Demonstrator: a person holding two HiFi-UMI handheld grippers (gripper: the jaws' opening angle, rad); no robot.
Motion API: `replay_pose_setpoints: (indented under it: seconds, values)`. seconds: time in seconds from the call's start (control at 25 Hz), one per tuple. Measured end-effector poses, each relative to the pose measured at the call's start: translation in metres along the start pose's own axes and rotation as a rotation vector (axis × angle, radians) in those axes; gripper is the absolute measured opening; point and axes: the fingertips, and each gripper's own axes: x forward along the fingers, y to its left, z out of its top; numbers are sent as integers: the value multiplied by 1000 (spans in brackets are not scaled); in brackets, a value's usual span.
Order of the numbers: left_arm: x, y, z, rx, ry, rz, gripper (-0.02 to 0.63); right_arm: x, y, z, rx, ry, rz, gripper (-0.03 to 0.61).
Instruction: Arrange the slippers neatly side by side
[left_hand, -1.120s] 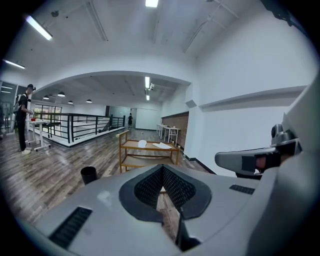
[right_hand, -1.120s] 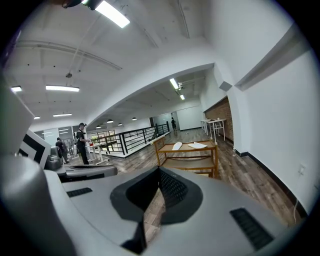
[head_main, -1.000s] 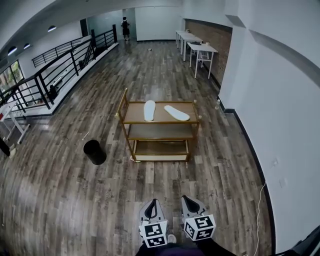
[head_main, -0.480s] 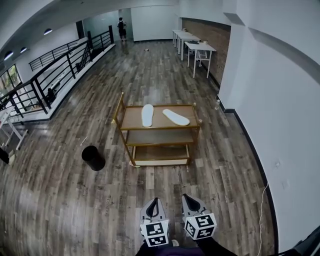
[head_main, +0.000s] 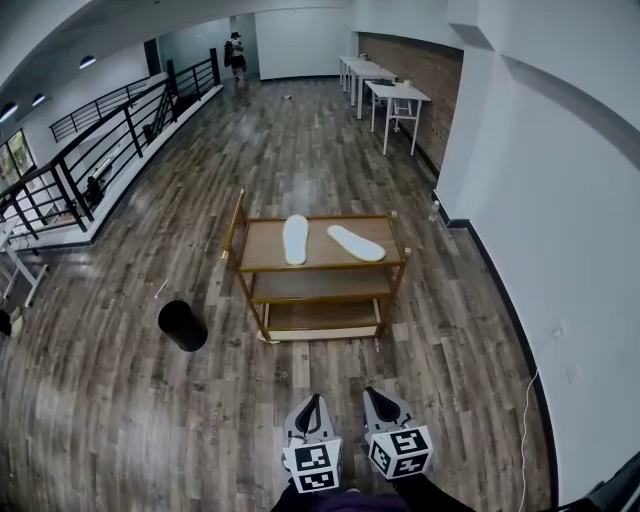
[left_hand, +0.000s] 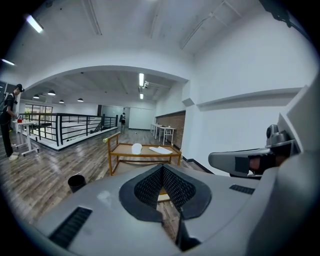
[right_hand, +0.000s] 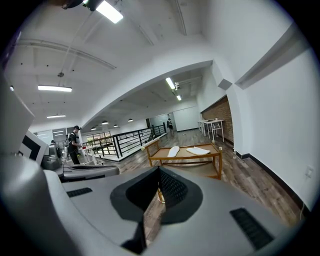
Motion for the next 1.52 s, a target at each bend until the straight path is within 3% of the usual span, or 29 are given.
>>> replay_pose_setpoints:
  seconds: [0.4,0.88,1.16,1.52]
  values:
    - [43,43,17,1,-4,-27,-9,61,7,18,-12,-5,-25,-2]
    - [69,54,18,-26,10,-44,-9,87,3,28,-23,5,-43,-2]
    - [102,61,23,-36,21,-23,-9,116,-17,36,-25,16,-26,-2]
    - [167,61,54,-27,8,16,-9,169,-60,62,-12,28,11,-2]
